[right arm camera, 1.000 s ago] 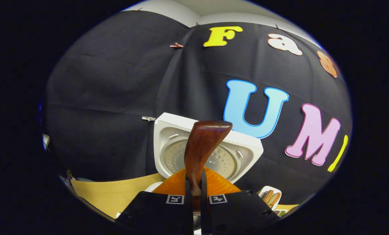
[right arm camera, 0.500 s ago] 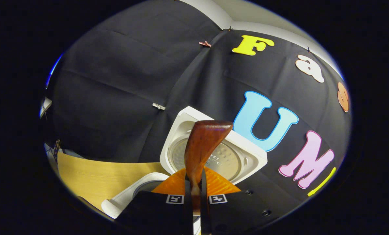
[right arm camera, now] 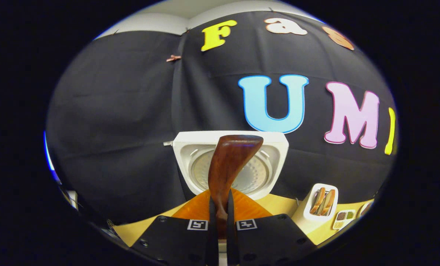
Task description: Close the left gripper, press the button to open the rice cooker; take a wooden spoon from the chopstick holder with the right hand, scoop a spoonful of rice and pour it into the rice cooker, then put the wooden spoon back into the chopstick holder.
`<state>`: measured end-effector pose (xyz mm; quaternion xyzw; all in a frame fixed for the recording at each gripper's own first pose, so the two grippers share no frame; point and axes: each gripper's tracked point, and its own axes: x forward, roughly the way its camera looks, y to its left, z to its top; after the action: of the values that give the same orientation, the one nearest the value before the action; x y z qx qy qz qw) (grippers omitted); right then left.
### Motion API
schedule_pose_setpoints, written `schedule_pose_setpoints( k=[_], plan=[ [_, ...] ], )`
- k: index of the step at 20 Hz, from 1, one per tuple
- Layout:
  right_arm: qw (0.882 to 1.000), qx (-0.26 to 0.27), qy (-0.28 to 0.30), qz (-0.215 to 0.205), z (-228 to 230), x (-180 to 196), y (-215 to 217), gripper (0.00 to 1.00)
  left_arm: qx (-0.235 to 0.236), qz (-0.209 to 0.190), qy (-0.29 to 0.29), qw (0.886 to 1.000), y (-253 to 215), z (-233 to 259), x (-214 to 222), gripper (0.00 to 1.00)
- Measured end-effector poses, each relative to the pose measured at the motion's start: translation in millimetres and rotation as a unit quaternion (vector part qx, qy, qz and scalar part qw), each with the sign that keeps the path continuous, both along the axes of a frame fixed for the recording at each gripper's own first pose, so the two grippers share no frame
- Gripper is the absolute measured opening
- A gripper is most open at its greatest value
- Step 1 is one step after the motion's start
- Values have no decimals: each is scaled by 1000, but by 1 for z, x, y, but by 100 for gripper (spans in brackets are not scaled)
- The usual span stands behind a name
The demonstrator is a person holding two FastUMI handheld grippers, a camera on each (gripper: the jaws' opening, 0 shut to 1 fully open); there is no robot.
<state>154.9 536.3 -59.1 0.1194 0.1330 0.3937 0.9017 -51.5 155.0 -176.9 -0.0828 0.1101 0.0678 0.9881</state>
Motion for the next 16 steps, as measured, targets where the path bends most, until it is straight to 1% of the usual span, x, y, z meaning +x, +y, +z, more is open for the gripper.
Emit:
schedule_pose_setpoints(
  k=[4, 6, 10, 12, 14, 16],
  plan=[
    [998, 48, -9, -35, 36, -2, -59, 13, -12, 1, -5, 1000, -5, 4, -6, 94],
    [997, 61, -19, -54, 50, -7, -94, 13, -14, 2, -9, 1000, -6, 10, -8, 94],
    [993, 56, -54, -87, 66, -22, -160, 13, 6, -4, -12, 1000, -16, 21, -7, 95],
    [991, 61, -60, -98, 71, -29, -188, 13, 14, -7, -14, 1000, -20, 26, -8, 94],
    [990, 62, -64, -113, 73, -32, -221, 13, 8, -14, -16, 1000, -28, 30, -6, 94],
    [987, 51, -77, -131, 73, -31, -253, 13, 3, -21, -18, 1000, -39, 33, -3, 94]
  ],
)
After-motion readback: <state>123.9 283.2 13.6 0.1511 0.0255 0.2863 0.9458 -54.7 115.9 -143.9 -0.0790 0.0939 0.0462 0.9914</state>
